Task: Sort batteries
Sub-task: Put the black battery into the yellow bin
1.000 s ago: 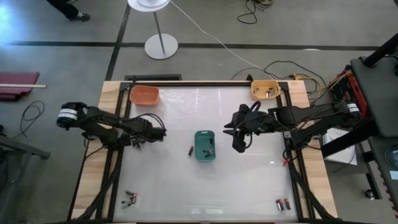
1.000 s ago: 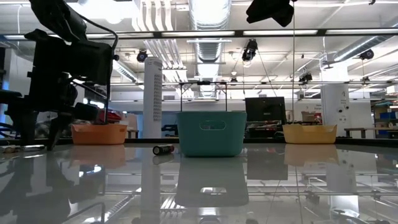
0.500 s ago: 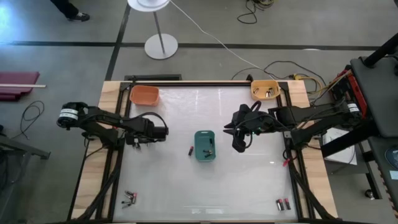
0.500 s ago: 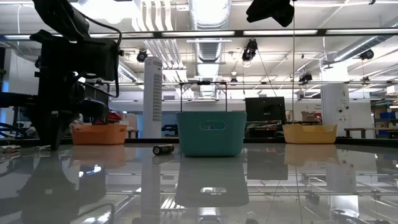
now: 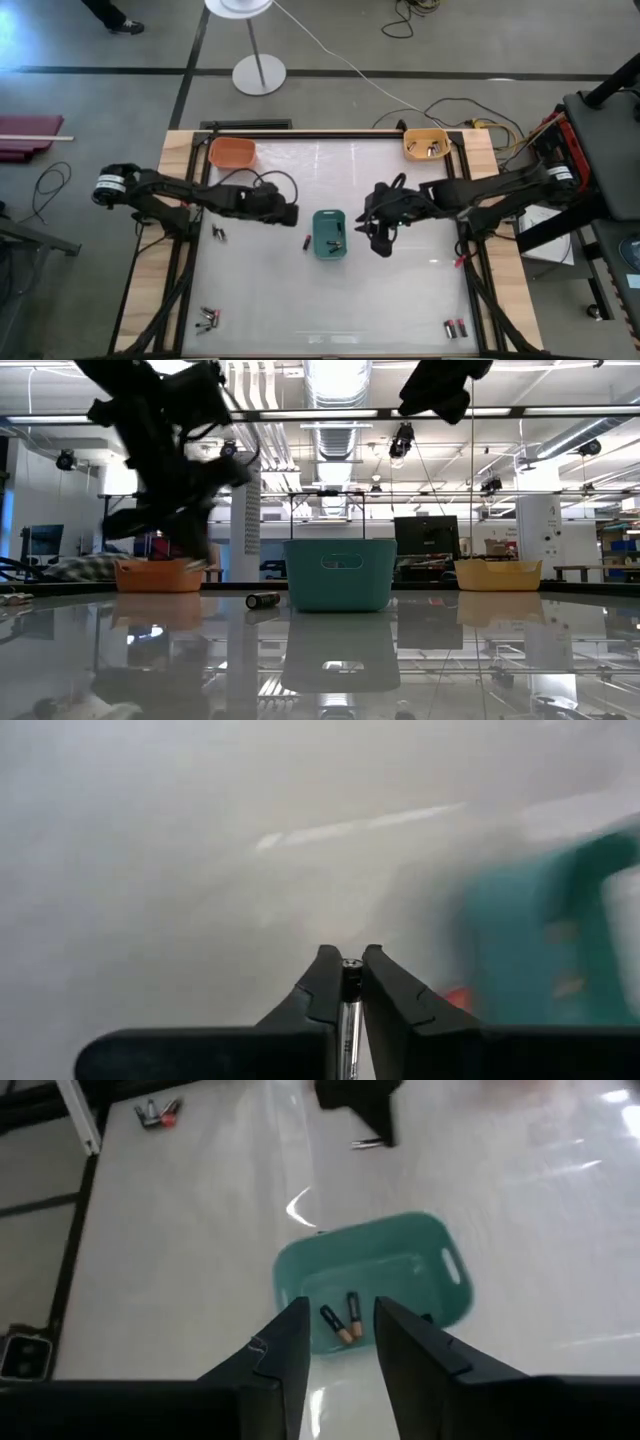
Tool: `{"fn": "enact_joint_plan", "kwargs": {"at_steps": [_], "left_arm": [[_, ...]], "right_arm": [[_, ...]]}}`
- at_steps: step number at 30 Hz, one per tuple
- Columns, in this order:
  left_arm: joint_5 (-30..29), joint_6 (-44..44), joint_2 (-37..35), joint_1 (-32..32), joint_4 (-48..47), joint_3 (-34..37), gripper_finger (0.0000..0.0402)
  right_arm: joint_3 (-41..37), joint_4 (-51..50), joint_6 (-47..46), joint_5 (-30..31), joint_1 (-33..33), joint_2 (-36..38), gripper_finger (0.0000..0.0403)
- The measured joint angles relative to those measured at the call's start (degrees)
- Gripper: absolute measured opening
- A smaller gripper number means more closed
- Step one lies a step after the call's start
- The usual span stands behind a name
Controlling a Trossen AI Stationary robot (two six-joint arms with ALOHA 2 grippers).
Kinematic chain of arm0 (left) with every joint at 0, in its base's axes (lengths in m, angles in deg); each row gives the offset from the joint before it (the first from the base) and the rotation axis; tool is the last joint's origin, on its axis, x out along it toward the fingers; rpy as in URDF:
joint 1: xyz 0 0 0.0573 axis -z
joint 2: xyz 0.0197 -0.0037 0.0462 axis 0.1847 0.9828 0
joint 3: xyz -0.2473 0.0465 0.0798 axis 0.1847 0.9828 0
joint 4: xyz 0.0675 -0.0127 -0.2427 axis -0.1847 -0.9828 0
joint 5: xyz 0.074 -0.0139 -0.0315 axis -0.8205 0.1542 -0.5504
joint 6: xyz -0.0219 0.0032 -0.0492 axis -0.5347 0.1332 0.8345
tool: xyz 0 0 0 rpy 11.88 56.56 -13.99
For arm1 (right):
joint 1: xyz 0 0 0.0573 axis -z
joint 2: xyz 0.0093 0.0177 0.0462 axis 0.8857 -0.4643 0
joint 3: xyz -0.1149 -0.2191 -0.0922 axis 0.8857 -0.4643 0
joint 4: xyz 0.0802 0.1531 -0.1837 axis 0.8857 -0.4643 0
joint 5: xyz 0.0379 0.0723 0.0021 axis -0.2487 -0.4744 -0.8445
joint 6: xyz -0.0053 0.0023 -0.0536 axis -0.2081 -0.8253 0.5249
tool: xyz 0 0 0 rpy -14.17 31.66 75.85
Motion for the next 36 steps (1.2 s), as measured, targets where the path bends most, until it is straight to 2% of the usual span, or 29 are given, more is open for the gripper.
{"fn": "enact_joint_plan", "kwargs": {"at_steps": [4,9,11,13,17,21,23,26,32,36], "left_arm": [[-5.5,-11.6,0.0,0.0,12.0,-0.7,0.0004],[-5.9,-24.1,0.2,-0.5,31.3,-1.0,0.0003],[-5.8,-27.1,0.2,-0.5,35.3,-2.1,0.0003],[-5.8,-28.6,0.2,-0.5,35.2,-3.9,0.0003],[-6.0,-29.8,0.3,-0.5,29.1,-6.9,0.0002],[-6.2,-29.3,0.3,-0.5,22.8,-7.9,0.0001],[-6.3,-29.3,0.3,-0.5,22.3,-7.9,0.0001],[-6.4,-29.5,0.3,-0.5,22.7,-7.8,0.0000],[-8.8,-29.5,0.4,-0.5,23.2,-7.7,0.0000],[-8.8,-29.3,0.4,-0.5,23.3,-7.7,0.0000]], "right_arm": [[-1.3,5.5,0.5,0.0,0.0,-1.9,0.0126],[-1.9,12.9,-0.1,0.5,1.3,-5.0,0.0145],[-1.9,12.8,-1.6,1.7,1.9,-5.8,0.0151],[-1.9,12.1,-2.4,3.6,2.1,-5.7,0.0154],[-2.0,11.4,-2.3,5.0,2.3,-4.0,0.0158],[-1.4,-2.9,-5.3,10.0,4.6,-1.1,0.0156],[-1.6,-11.6,-7.9,12.9,7.5,0.5,0.0156],[-3.5,-17.5,-9.7,11.7,14.5,1.7,0.0159],[-8.1,-9.1,0.9,0.0,33.0,-3.3,0.0152],[-5.6,-8.5,10.2,-1.9,42.1,-12.0,0.0142]]}}
